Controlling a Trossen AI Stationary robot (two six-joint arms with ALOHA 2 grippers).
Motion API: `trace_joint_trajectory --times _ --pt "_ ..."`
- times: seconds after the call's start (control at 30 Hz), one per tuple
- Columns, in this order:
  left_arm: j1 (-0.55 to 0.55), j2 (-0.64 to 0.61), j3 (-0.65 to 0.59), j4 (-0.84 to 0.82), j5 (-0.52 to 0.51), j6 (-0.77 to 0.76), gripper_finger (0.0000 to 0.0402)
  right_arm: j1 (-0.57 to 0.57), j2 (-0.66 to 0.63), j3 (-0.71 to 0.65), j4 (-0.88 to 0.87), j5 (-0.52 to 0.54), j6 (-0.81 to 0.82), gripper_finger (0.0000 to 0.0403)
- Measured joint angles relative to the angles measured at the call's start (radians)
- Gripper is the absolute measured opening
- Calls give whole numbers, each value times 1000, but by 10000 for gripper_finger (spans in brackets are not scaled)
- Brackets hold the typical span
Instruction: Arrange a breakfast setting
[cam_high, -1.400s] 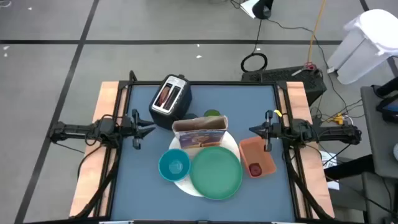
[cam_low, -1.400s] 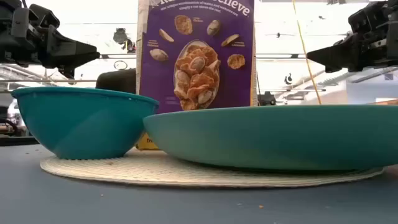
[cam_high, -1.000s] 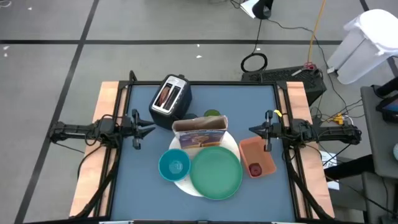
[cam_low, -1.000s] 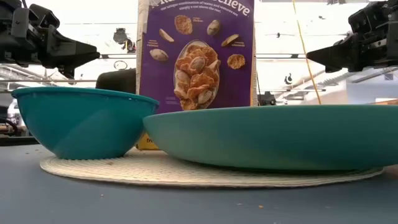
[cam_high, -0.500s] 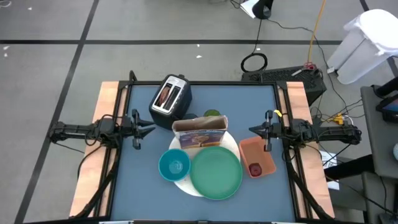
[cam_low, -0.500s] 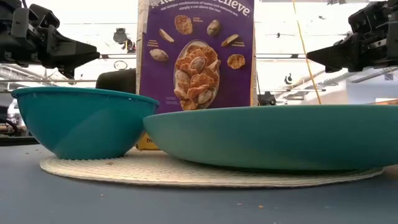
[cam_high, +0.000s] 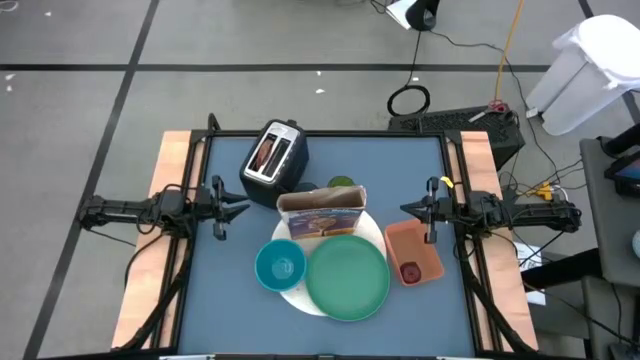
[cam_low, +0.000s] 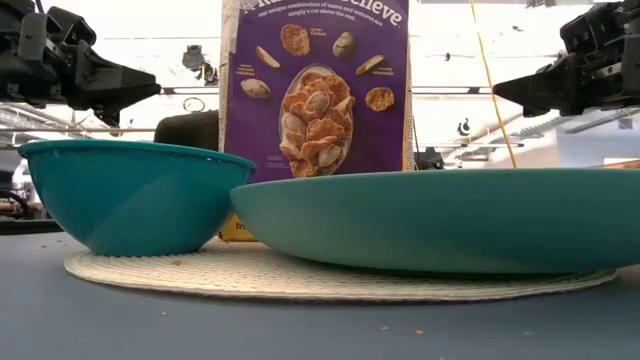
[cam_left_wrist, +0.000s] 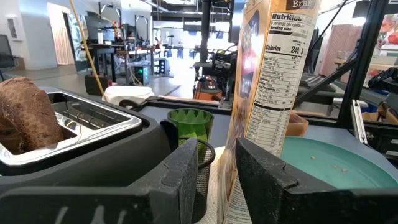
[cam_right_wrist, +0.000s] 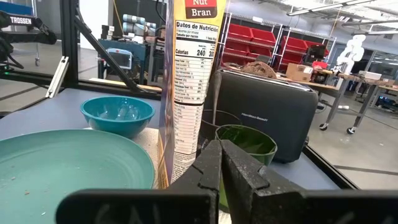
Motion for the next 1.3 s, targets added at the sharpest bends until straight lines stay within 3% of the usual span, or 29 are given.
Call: trace_joint_trajectory --times 0.77,1.3 --pt "0 0 0 4 0 -57 115 0 0 0 0 0 0 9" --pt "0 0 0 23 4 -17 119 0 0 0 0 0 0 9"
